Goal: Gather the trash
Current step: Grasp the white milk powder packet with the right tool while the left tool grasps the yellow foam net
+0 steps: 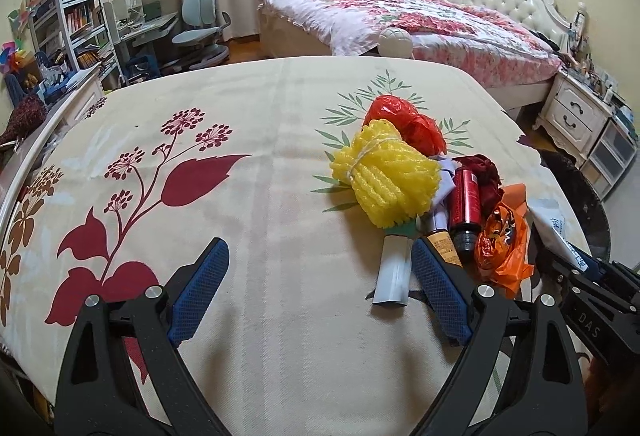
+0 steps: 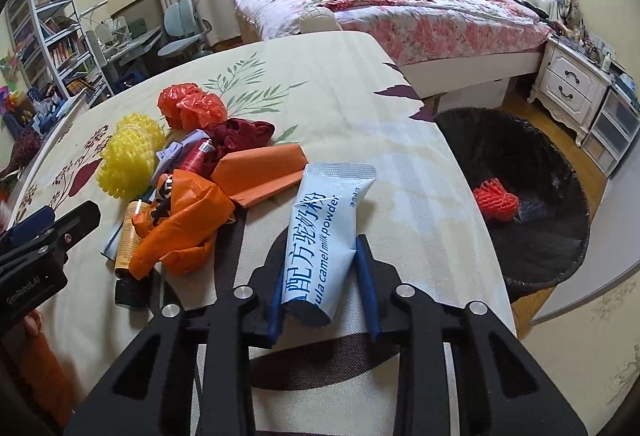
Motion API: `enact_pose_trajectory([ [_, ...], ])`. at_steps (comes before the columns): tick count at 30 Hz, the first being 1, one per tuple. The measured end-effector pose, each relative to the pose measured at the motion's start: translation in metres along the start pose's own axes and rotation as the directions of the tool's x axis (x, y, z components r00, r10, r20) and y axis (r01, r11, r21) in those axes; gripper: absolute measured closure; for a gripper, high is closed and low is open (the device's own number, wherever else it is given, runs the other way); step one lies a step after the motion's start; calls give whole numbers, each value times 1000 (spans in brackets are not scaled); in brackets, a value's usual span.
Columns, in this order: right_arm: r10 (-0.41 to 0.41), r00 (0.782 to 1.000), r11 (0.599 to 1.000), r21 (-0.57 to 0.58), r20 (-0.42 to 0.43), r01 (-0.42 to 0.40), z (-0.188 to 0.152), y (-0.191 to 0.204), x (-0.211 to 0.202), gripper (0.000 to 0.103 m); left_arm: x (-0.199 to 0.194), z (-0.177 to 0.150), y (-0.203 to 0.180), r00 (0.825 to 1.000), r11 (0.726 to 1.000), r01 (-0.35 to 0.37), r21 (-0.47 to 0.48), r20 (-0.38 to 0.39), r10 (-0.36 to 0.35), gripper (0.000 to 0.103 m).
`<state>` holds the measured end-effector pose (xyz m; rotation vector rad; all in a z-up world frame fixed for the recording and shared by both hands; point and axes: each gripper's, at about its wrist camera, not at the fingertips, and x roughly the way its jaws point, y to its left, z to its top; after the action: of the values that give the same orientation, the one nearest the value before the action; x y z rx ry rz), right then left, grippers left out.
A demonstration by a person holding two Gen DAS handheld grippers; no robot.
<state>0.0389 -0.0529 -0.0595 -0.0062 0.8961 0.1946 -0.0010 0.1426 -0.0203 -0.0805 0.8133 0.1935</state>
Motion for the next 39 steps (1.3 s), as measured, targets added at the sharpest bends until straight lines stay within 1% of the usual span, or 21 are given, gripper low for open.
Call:
enact_pose_trajectory([
  [11,-10,1000,999,32,28,9,17,-17,3,74,11,17,-15,1000,1000,29,3,0,-29,13],
  [18,-7,999,998,56,39,5,31,-29,10,74,27,33,-29,999,999,33,10,-3,-33,13],
  [23,3,999,999,53,42,-5,40,-29,15,74,41,39,-28,999,999,46,-2,-21,-46,13],
  [24,5,999,999,52,43,-7,41,-28,16,74,42,39,-26,998,999,52,-7,-23,-52,15],
  [26,11,999,999,49,42,-13,42,-27,17,74,45,39,-24,998,998,57,-8,-34,-57,31],
  [27,13,999,999,48,41,-15,42,-27,17,74,47,39,-24,997,998,61,-7,-42,-61,36],
  [29,17,999,999,49,38,-18,42,-27,18,74,51,37,-21,995,996,83,-9,-57,-84,51],
  [31,18,999,999,49,36,-20,42,-27,18,74,53,36,-18,992,994,103,-23,-68,-104,53],
  [33,20,999,999,50,33,-21,40,-28,18,74,51,35,-15,992,993,112,-29,-64,-113,56],
  [39,19,999,998,58,43,-22,38,-32,13,74,28,37,-13,995,995,100,-18,-4,-100,58],
])
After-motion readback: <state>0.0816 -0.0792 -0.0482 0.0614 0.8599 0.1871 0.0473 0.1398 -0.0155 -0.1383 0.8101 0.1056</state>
